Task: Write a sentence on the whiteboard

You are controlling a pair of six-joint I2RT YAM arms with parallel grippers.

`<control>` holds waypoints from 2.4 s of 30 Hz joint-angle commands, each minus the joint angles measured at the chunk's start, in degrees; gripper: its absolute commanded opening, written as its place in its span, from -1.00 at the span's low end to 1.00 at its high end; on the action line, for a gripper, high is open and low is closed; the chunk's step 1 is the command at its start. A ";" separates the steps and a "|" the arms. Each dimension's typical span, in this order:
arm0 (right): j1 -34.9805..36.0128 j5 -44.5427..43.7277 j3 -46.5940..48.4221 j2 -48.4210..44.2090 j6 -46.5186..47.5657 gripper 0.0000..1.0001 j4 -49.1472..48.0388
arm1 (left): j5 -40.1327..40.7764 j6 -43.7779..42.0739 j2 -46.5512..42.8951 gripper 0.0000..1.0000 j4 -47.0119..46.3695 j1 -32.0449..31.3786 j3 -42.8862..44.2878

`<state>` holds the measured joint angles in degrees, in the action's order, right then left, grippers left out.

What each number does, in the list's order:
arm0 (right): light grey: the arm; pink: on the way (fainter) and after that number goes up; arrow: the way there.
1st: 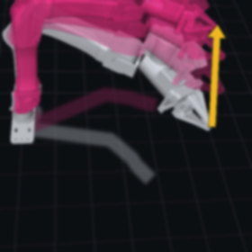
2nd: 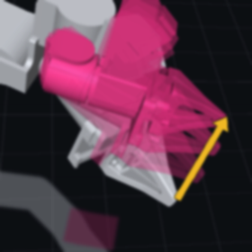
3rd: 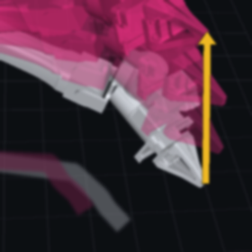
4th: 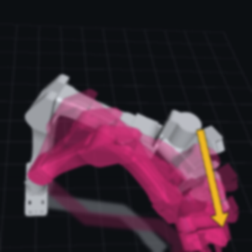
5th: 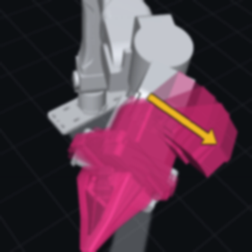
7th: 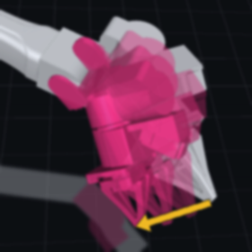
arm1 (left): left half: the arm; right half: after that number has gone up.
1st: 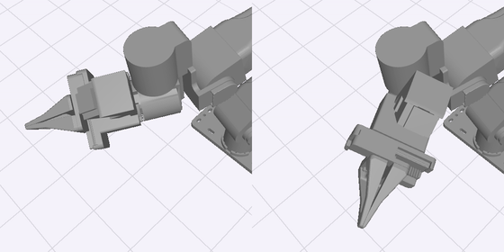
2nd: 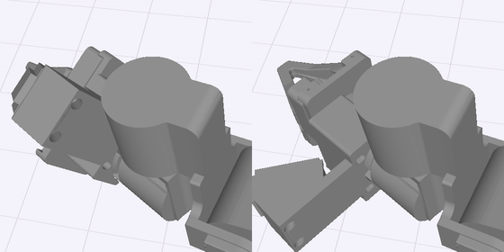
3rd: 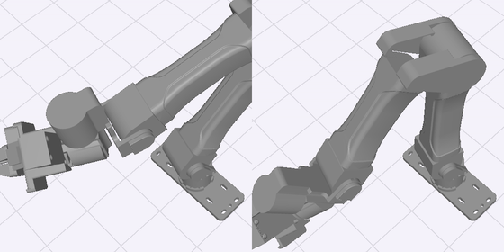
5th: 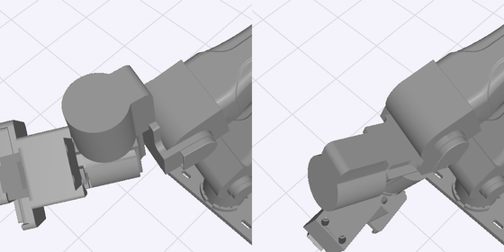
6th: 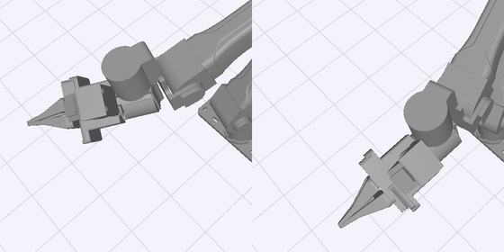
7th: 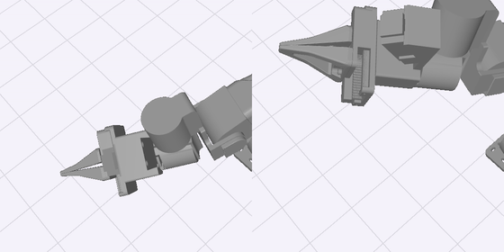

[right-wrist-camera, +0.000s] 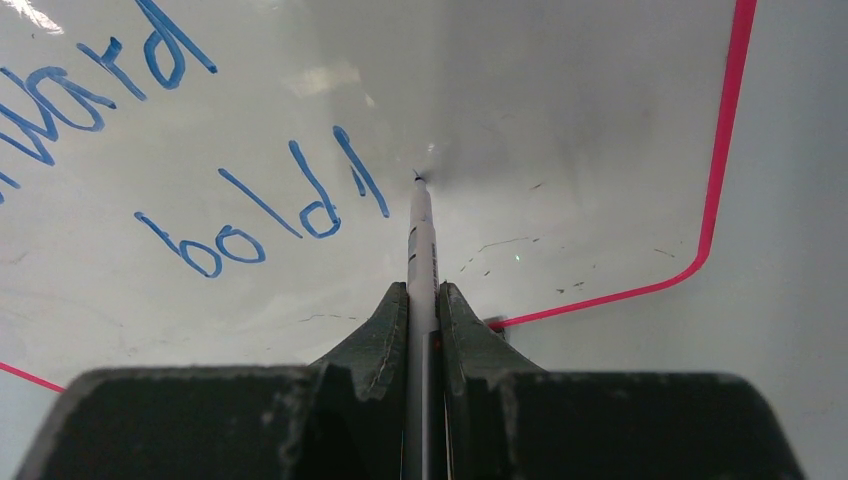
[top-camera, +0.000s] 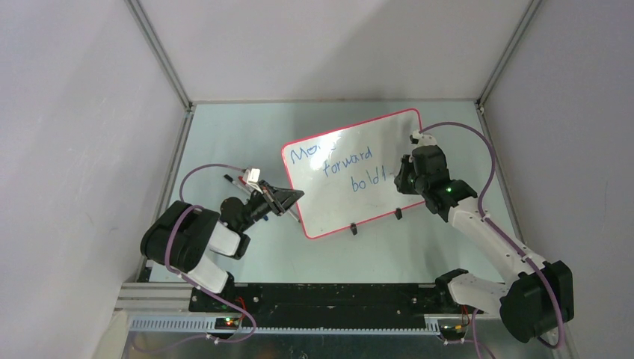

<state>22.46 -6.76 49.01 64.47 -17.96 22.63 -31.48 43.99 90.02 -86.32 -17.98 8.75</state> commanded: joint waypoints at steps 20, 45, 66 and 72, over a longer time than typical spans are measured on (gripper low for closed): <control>-0.22 3.19 2.04 -0.97 -0.54 -1.00 -3.19 | 1.52 -3.79 -0.33 -1.00 -1.39 -0.14 0.16; -0.93 0.24 2.00 1.03 -0.44 -1.00 0.11 | 1.55 -3.91 -0.34 -1.00 -1.39 -0.20 0.05; -2.88 1.18 2.84 2.12 -0.89 -1.00 -1.47 | 1.54 -3.91 -0.24 -1.00 -1.39 -0.13 0.16; -2.86 2.31 4.08 2.77 -0.89 -1.00 -1.92 | 1.54 -3.91 -0.28 -1.00 -1.39 -0.19 0.13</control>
<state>19.97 -4.64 50.06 66.19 -18.44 22.55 -31.51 43.99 90.02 -86.37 -17.98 8.75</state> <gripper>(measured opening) 0.158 0.145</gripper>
